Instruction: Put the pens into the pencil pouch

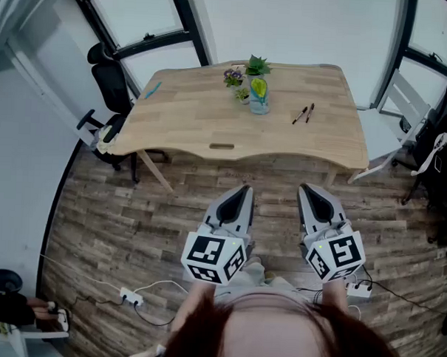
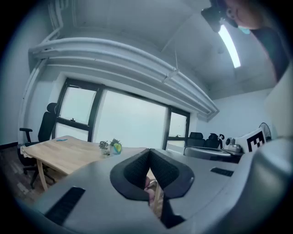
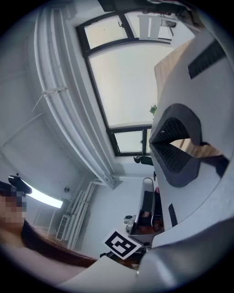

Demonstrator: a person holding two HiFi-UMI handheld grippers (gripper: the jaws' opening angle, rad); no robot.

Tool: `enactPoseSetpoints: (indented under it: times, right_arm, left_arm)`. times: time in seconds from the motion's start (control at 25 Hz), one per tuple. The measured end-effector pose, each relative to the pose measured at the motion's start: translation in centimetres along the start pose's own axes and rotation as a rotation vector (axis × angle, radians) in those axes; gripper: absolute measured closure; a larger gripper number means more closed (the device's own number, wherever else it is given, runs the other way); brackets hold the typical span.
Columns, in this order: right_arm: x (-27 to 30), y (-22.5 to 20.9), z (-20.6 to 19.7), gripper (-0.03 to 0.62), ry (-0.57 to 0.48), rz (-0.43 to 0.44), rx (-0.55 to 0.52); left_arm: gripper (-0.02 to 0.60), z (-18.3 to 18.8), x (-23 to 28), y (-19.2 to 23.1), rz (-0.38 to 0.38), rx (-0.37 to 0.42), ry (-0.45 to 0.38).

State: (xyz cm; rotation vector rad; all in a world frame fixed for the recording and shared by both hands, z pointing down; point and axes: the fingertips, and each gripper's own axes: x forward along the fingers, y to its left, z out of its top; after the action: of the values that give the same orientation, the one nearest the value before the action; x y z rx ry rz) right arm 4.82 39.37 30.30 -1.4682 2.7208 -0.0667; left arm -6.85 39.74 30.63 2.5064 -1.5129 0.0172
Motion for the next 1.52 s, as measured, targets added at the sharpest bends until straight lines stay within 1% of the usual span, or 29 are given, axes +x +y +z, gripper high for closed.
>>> enactPoseSetpoints:
  times: [0.2, 0.4, 0.52, 0.68, 1.0, 1.24, 1.4, 1.52]
  right_arm:
    - [1.7, 0.7, 0.3, 0.594, -0.034, 0.015, 0.051]
    - [3.7, 0.6, -0.5, 0.594, 0.002, -0.003, 0.078]
    - [4.9, 0.7, -0.8, 0.594, 0.005, -0.008, 0.089]
    - [6.8, 0.8, -1.0, 0.594, 0.025, -0.027, 0.095]
    - [10.5, 0.2, -1.1, 0.594, -0.009, -0.081, 0.132]
    - [12.5, -0.2, -1.0, 0.594, -0.024, -0.119, 0.134]
    - [13.4, -1.2, -0.9, 0.594, -0.037, -0.137, 0.185]
    - [14.2, -2.2, -0.8, 0.594, -0.032, -0.159, 0.196]
  left_arm:
    - [0.579, -0.3, 0.7, 2.1, 0.011, -0.019, 0.021]
    - [0.578, -0.2, 1.7, 3.9, 0.009, -0.025, 0.016]
    - [0.579, -0.1, 2.3, 4.9, -0.003, -0.022, 0.013]
    - [0.579, 0.1, 3.3, 6.7, -0.007, -0.016, 0.017]
    - [0.578, 0.5, 5.0, 10.5, -0.026, -0.013, 0.022]
    - [0.579, 0.8, 6.2, 12.1, -0.050, -0.009, 0.020]
    - [0.579, 1.0, 7.3, 12.4, -0.070, -0.014, 0.021]
    - [0.579, 1.3, 8.4, 12.6, -0.081, -0.020, 0.023]
